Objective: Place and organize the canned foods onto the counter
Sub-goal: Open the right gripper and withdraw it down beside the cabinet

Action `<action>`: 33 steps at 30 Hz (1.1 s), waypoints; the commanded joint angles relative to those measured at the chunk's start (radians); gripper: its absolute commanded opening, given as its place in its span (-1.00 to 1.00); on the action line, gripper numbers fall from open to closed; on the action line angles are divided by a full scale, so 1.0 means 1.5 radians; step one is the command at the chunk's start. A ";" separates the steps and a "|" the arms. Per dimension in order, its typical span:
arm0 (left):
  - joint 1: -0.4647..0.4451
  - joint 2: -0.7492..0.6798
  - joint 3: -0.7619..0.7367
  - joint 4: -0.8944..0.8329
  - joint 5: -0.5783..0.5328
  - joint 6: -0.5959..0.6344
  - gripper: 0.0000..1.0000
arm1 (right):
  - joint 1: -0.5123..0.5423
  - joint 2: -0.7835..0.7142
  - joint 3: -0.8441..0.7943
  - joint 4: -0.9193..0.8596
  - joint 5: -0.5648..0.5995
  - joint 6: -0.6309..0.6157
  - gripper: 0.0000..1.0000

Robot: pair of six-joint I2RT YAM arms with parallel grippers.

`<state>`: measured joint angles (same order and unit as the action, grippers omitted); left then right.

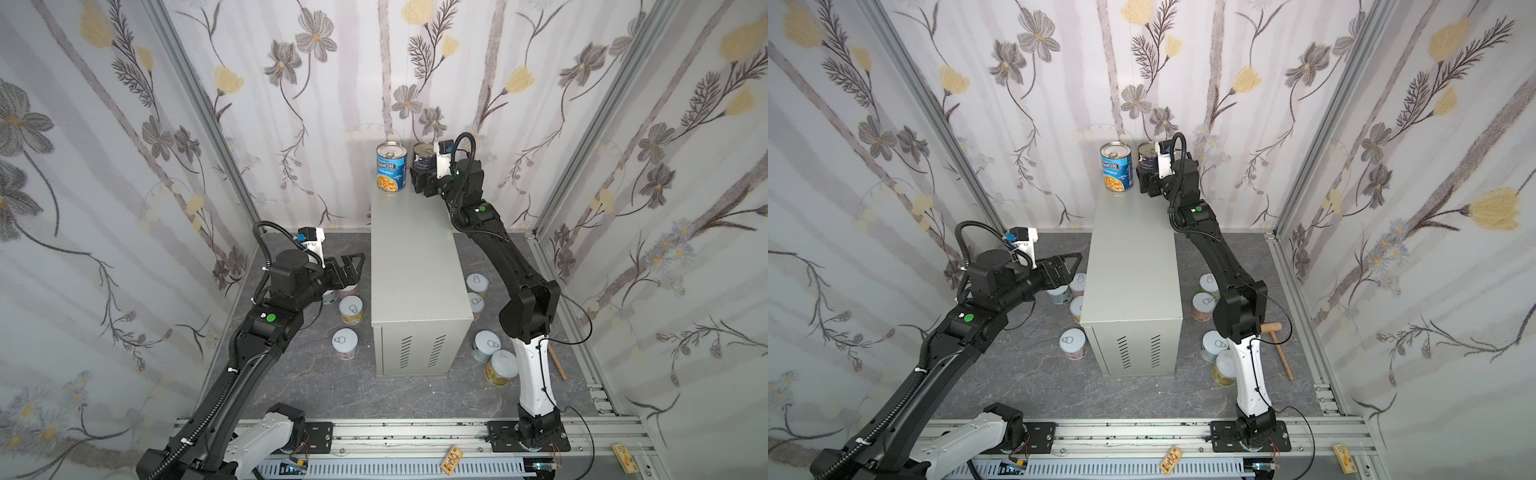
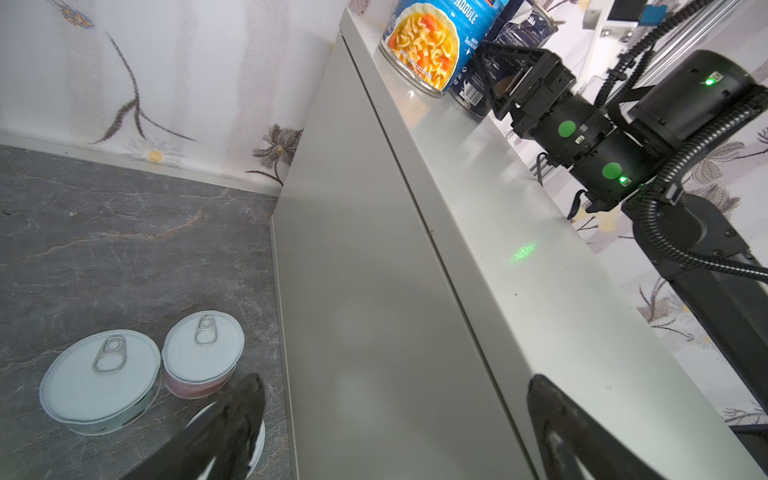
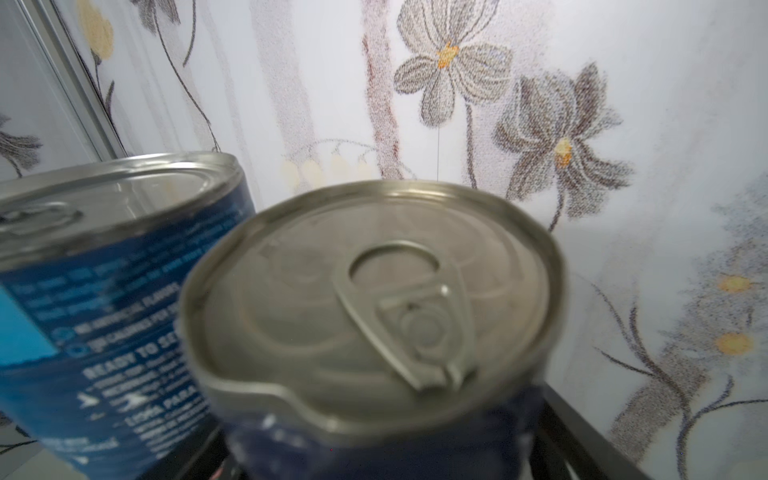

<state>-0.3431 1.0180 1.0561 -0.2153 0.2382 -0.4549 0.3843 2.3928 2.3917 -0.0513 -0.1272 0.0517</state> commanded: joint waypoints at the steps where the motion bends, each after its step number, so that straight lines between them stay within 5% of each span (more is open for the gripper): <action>1: 0.001 0.016 0.029 -0.013 -0.017 0.030 1.00 | 0.002 -0.028 -0.011 -0.001 -0.021 -0.001 0.87; 25: -0.041 0.236 0.282 -0.017 0.049 0.084 0.93 | -0.025 -0.516 -0.675 0.180 -0.050 -0.019 0.99; 33: -0.062 0.273 0.336 -0.042 0.039 0.091 1.00 | -0.083 -0.677 -0.883 0.205 0.039 0.088 0.99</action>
<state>-0.4313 1.4208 1.5421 -0.2676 0.2993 -0.3313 0.2863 1.4254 1.1400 0.2108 -0.1524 0.0902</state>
